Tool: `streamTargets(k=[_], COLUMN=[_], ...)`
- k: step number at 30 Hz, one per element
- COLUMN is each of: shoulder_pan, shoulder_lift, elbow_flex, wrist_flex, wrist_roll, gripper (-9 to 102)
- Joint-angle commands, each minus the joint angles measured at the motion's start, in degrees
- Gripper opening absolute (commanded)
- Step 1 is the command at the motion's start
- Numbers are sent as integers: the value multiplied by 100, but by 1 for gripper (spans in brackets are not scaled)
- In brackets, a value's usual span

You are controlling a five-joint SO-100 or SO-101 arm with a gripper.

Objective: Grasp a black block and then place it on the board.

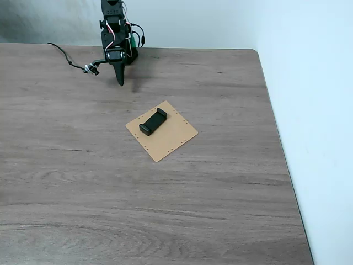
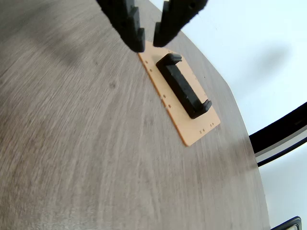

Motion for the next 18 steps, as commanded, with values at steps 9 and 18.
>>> streamTargets(k=[9, 18], shoulder_pan=[0, -26], shoulder_lift=[668, 1046], elbow_flex=[527, 615], wrist_flex=[158, 360], wrist_roll=[0, -26], gripper=[0, 0])
